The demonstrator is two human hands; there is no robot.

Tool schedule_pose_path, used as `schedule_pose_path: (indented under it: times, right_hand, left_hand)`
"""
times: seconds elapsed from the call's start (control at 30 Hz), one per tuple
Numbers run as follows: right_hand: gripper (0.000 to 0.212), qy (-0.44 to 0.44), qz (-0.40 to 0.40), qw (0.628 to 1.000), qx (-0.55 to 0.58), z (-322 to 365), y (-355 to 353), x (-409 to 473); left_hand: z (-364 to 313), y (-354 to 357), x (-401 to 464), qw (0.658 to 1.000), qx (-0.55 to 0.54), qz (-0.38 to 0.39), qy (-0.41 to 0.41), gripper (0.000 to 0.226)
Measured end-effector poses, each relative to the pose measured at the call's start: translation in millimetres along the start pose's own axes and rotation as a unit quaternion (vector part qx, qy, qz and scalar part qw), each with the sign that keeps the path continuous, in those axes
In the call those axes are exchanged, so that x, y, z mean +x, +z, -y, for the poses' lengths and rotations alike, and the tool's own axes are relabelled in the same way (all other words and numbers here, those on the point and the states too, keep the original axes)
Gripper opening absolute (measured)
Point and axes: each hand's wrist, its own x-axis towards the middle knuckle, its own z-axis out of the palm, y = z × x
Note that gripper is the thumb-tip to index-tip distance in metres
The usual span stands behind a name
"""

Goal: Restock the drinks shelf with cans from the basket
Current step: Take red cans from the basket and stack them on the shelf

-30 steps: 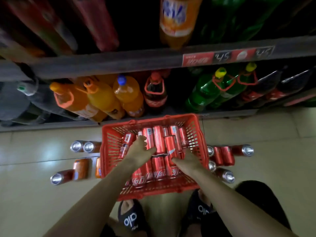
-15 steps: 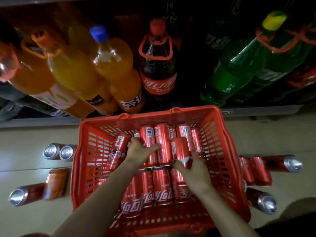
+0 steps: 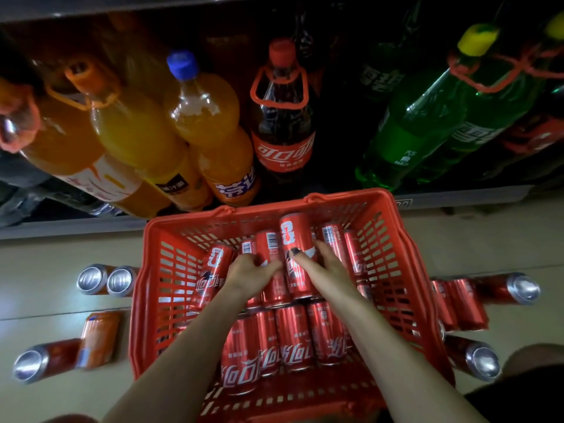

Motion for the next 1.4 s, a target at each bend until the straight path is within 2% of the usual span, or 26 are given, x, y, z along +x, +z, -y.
schedule_pose_path:
  times: [0.1,0.23,0.33,0.47,0.57,0.73,0.87,1.1,1.23,1.4]
  right_hand:
    - [0.034,0.005,0.03,1.0,0.007,3.8,1.5,2.0]
    - [0.024,0.023,0.038,0.999,0.03,0.5,0.7,6.3]
    - [0.037,0.025,0.031,0.998,0.039,-6.0,1.5,10.1]
    - [0.066,0.032,0.047,0.997,0.06,-14.6,-2.8,14.6]
    - [0.068,0.04,0.062,0.994,0.077,-15.9,-3.7,10.6]
    - [0.044,0.033,0.062,0.987,0.143,-20.7,-2.3,2.8]
    - [0.05,0.025,0.072,0.982,0.175,-20.8,-3.4,-2.1]
    - [0.049,-0.003,0.078,0.977,0.199,-19.6,-3.5,-14.9]
    - [0.058,-0.011,0.091,0.978,0.189,-15.3,-5.8,-20.5]
    - [0.051,-0.015,0.1,0.978,0.181,-13.1,-4.9,-25.0]
  left_hand:
    - [0.8,3.8,-3.7,0.992,-0.123,0.028,-0.026,0.055]
    - [-1.4,14.1,-7.9,0.953,-0.286,0.084,-0.058,0.067]
    - [-10.9,14.9,-13.4,0.937,-0.324,0.115,-0.068,0.102]
    - [-18.3,14.3,-22.3,0.942,-0.314,0.112,-0.035,0.111]
    - [-15.0,16.6,-25.0,0.939,-0.324,0.114,-0.021,0.101]
    - [-18.8,18.3,-32.4,0.949,-0.299,0.1,-0.007,0.093]
    - [-23.7,19.3,-42.8,0.947,-0.306,0.096,0.01,0.07]
    - [-25.7,18.8,-52.2,0.952,-0.291,0.088,0.033,0.077]
    - [-28.6,15.3,-56.9,0.958,-0.268,0.085,0.055,0.083]
    - [-30.3,11.2,-64.9,0.958,-0.267,0.082,0.071,0.079]
